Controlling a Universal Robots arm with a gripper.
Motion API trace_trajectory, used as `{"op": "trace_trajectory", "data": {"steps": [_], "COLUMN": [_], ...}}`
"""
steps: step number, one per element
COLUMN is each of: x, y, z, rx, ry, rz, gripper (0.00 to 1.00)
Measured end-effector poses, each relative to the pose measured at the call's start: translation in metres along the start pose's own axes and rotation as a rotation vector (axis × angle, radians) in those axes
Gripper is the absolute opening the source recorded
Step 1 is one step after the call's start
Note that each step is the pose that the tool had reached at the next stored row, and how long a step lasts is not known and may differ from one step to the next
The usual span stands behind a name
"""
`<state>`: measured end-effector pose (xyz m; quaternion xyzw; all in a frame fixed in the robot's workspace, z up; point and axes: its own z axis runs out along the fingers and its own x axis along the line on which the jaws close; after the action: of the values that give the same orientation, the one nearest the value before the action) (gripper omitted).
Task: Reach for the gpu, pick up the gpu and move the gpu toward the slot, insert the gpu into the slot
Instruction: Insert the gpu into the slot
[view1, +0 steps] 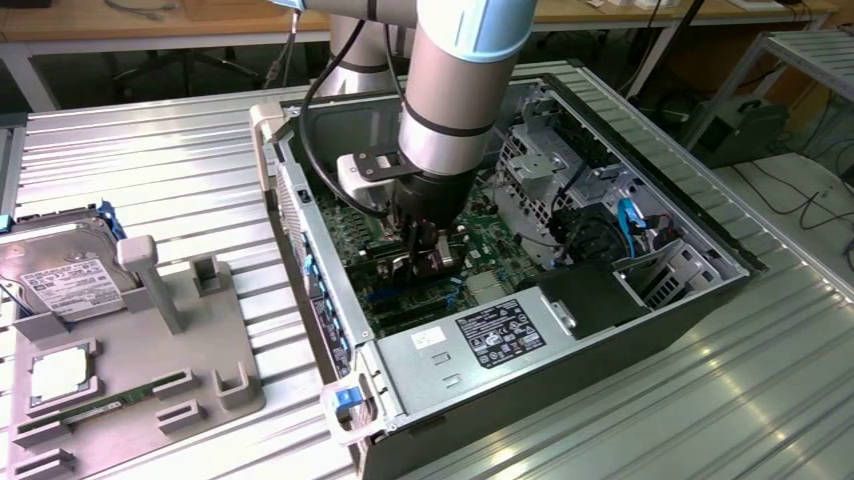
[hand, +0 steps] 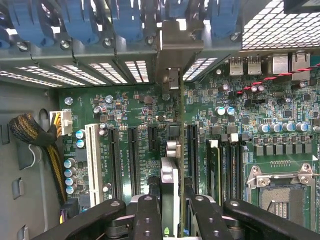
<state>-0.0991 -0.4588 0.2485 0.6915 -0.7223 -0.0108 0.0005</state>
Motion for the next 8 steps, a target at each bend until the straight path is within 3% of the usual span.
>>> {"op": "trace_trajectory", "data": {"steps": [8], "x": [-0.0021], "y": [0.0001], "z": [0.0001], "rx": [-0.0001], "ry": [0.0003], "rz": [-0.003], "gripper": [0.27]}}
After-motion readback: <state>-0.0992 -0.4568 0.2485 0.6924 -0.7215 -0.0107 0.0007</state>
